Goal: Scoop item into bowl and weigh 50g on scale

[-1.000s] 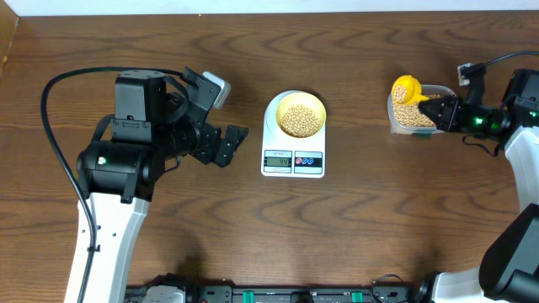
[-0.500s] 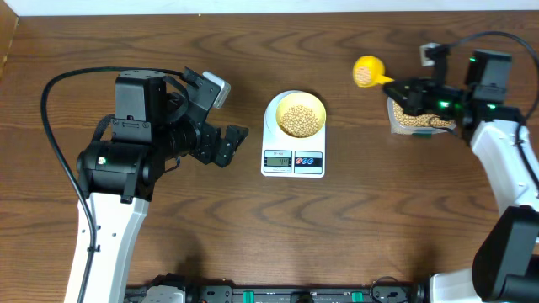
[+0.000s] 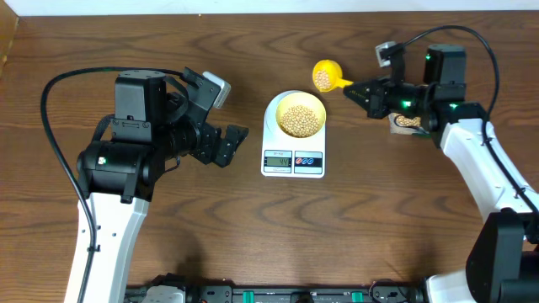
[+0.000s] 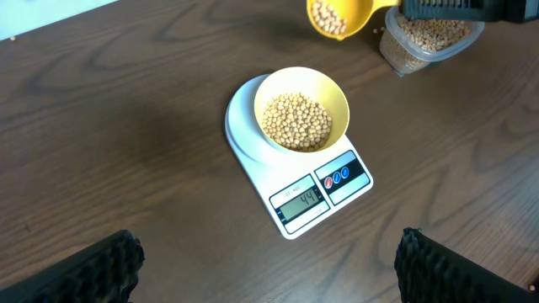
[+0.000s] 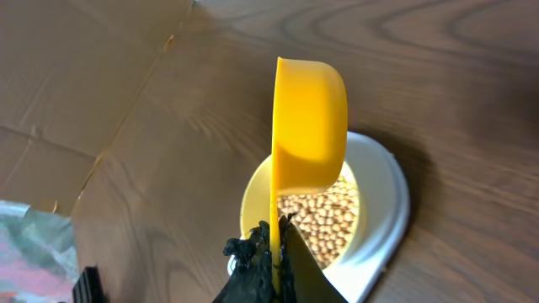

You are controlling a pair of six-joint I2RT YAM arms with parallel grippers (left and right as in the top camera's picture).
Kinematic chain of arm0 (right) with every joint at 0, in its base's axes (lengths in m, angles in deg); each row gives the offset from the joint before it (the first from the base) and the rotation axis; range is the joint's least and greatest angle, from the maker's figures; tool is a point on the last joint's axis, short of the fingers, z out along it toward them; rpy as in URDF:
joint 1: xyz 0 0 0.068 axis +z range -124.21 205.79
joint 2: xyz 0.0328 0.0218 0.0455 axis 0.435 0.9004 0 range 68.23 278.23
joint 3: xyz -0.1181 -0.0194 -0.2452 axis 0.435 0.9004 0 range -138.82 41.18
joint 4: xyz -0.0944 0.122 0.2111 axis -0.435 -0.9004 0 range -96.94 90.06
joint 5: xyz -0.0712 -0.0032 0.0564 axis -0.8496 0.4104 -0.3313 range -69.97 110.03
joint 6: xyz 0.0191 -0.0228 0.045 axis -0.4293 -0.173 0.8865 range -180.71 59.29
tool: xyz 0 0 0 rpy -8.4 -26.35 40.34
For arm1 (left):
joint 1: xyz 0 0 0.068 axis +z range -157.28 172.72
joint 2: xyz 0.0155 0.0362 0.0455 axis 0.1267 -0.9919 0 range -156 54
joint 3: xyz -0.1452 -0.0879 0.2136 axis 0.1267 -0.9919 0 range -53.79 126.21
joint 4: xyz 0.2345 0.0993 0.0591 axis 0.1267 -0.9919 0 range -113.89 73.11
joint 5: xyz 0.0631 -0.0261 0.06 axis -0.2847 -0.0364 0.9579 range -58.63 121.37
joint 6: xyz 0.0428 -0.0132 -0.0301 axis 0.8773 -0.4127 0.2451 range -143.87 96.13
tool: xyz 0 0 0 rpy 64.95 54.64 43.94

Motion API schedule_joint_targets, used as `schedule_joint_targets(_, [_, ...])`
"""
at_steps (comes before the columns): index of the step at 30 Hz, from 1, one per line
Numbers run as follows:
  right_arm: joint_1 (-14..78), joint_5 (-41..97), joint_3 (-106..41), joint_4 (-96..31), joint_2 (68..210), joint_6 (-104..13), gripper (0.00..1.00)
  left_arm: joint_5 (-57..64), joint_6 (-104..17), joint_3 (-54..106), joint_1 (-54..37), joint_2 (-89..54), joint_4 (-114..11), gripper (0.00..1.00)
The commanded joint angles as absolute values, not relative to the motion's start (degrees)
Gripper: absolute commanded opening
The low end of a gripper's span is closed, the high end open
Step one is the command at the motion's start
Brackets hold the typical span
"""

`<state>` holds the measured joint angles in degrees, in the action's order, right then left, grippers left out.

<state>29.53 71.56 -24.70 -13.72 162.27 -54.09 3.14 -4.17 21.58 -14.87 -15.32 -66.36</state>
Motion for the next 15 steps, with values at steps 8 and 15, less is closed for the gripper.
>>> schedule_joint_targets(8, [33.73,70.90,-24.68,-13.45,162.31,-59.27,0.01,2.42,-4.21,21.45,-14.63,-15.23,-66.38,0.98])
schedule_joint_targets(15, [34.91,69.09,-24.68,-14.09,162.31,-63.16,0.01,2.42,-4.21,21.45,-14.63,-15.23,-66.38,0.98])
